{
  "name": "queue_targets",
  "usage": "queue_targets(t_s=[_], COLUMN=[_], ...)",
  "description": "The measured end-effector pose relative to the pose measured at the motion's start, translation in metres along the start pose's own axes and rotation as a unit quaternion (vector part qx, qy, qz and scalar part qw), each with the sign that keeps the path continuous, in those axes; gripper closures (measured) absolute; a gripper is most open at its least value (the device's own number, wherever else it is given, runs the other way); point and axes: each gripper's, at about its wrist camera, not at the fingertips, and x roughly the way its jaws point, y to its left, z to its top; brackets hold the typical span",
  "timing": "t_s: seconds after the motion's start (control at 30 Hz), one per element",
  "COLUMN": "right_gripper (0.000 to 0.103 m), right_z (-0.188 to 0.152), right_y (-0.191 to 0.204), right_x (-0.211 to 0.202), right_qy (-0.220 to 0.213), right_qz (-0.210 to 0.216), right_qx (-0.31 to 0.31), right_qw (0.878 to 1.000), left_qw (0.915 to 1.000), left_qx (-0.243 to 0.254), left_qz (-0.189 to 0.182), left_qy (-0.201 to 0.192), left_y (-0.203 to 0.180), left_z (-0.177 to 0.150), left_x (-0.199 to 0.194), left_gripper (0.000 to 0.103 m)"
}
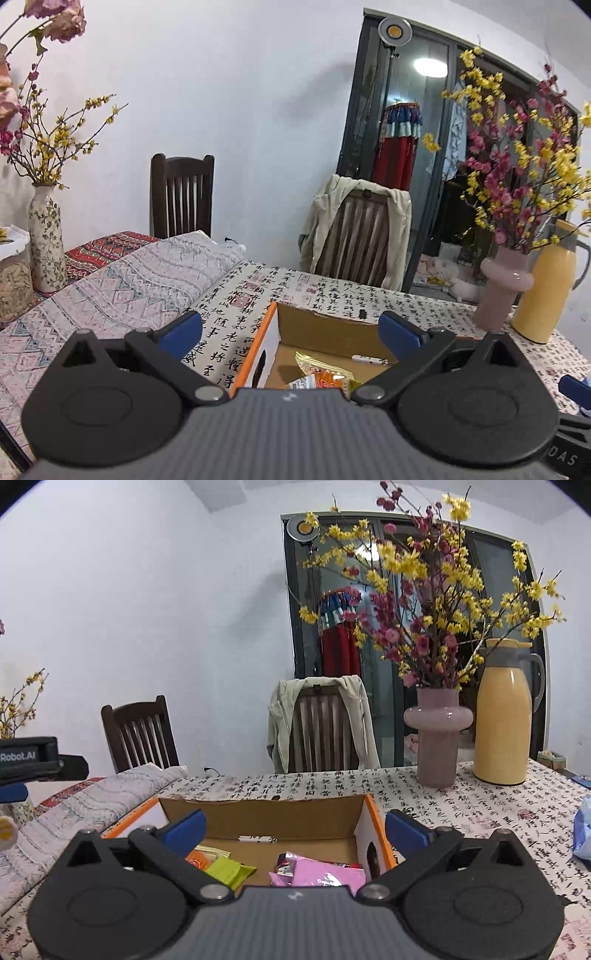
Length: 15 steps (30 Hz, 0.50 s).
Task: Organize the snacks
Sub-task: 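Withdraw both open tools and lower the left tool toward a green bar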
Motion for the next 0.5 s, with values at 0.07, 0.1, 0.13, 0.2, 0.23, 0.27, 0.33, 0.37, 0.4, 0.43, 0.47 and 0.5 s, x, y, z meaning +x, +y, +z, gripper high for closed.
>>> queue_targets(t_s=[0.07, 0.1, 0.13, 0.2, 0.23, 0.27, 0.33, 0.37, 0.4, 0.43, 0.47, 0.5], right_gripper=[0.000, 0.000, 0.000, 0.000, 0.000, 0.000, 0.000, 0.000, 0.000, 0.000, 0.000, 0.000], right_z=[0.001, 0.001, 0.001, -0.001, -0.003, -0.004, -0.008, -0.010, -0.012, -0.015, -0.018, -0.020], right_y=[0.000, 0.000, 0.000, 0.000, 0.000, 0.000, 0.001, 0.000, 0.000, 0.000, 0.000, -0.001], right_x=[-0.008, -0.012, -0.016, -0.025, -0.029, -0.033, -0.043, -0.048, -0.052, -0.058, -0.063, -0.069], right_qy=[-0.002, -0.001, -0.001, 0.000, 0.000, 0.001, 0.004, 0.006, 0.008, 0.010, 0.013, 0.015], right_qz=[0.001, 0.001, 0.001, 0.001, 0.002, 0.002, 0.002, 0.002, 0.002, 0.002, 0.002, 0.002], right_qx=[0.002, 0.003, 0.004, 0.006, 0.007, 0.008, 0.009, 0.009, 0.010, 0.010, 0.011, 0.012], right_qw=[1.000, 1.000, 1.000, 1.000, 1.000, 1.000, 1.000, 1.000, 1.000, 1.000, 1.000, 1.000], left_qw=[1.0000, 1.0000, 1.0000, 0.9999, 0.9999, 0.9999, 0.9999, 0.9999, 0.9999, 0.9999, 0.9998, 0.9998], left_qx=[0.003, 0.004, 0.004, 0.004, 0.003, 0.002, 0.004, 0.006, 0.008, 0.008, 0.009, 0.009], left_qz=[-0.004, -0.006, -0.007, -0.009, -0.011, -0.012, -0.011, -0.011, -0.012, -0.012, -0.012, -0.011], left_qy=[-0.003, -0.003, -0.004, -0.003, -0.003, -0.001, 0.002, 0.005, 0.007, 0.009, 0.011, 0.012], left_y=[0.000, 0.000, 0.000, 0.001, 0.002, 0.003, 0.005, 0.006, 0.008, 0.009, 0.011, 0.013], left_z=[0.000, 0.000, 0.000, -0.001, -0.002, -0.004, -0.008, -0.011, -0.014, -0.016, -0.019, -0.022], left_x=[-0.009, -0.013, -0.017, -0.026, -0.030, -0.035, -0.044, -0.048, -0.053, -0.058, -0.063, -0.068], left_gripper=[0.000, 0.000, 0.000, 0.000, 0.000, 0.000, 0.000, 0.000, 0.000, 0.000, 0.000, 0.000])
